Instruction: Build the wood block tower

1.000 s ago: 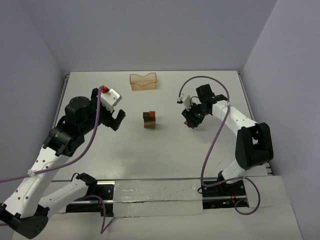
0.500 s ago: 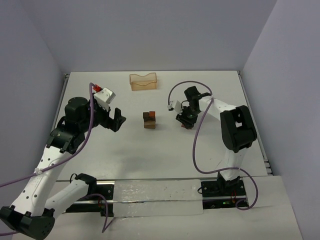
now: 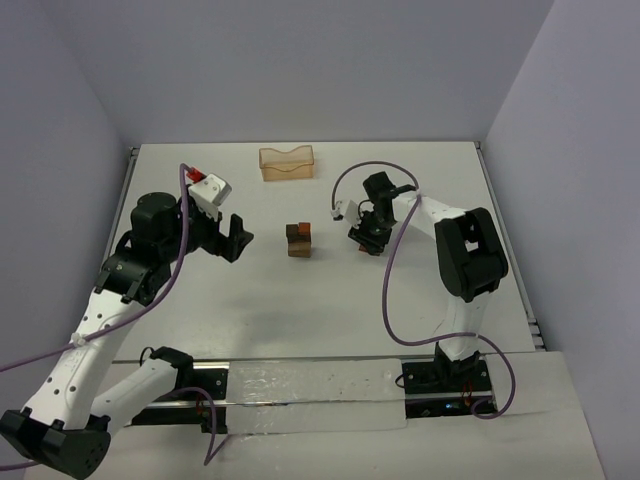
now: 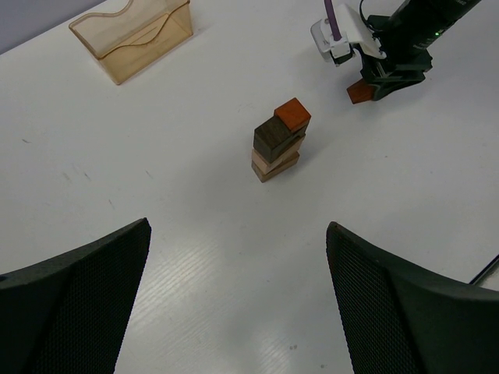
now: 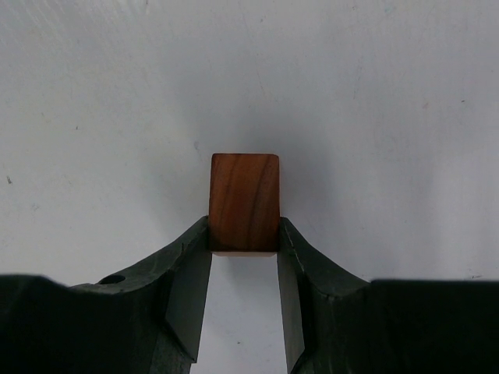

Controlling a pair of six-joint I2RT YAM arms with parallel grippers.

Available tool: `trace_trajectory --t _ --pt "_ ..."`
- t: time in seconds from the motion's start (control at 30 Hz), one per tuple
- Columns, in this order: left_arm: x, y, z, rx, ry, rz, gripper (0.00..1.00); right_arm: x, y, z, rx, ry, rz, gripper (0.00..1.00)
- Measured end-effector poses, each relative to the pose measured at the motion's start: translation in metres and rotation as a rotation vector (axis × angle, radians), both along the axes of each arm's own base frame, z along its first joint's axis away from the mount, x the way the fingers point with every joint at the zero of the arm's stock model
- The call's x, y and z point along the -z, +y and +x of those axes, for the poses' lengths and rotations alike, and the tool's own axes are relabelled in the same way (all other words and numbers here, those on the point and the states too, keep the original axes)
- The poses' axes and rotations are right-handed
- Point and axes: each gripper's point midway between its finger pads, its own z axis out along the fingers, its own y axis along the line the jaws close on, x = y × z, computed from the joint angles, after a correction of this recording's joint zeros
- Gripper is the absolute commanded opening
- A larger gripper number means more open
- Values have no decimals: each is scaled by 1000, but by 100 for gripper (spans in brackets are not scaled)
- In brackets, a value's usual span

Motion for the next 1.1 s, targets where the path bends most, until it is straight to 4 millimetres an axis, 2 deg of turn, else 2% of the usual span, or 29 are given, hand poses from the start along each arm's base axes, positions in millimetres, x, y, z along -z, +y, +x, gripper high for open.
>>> trace_trajectory --t 0.2,0.3,0.5,0.77,0.9,0.97,1.1 --pt "3 -1 2 0 10 4 99 0 0 4 21 -14 0 48" --pt "5 -1 3 0 17 7 99 -1 1 5 28 -18 3 57" --pt "7 -2 4 0 23 9 99 -1 2 8 42 -29 12 58" --pt "8 -2 5 1 25 10 99 -2 4 11 50 -37 20 43" --pt "8 -2 5 1 25 10 99 -2 3 11 58 -37 22 30" --pt "8 -2 5 1 25 11 99 -3 3 12 61 -39 23 17" --pt "8 -2 4 7 23 12 99 -11 4 13 64 -54 33 7"
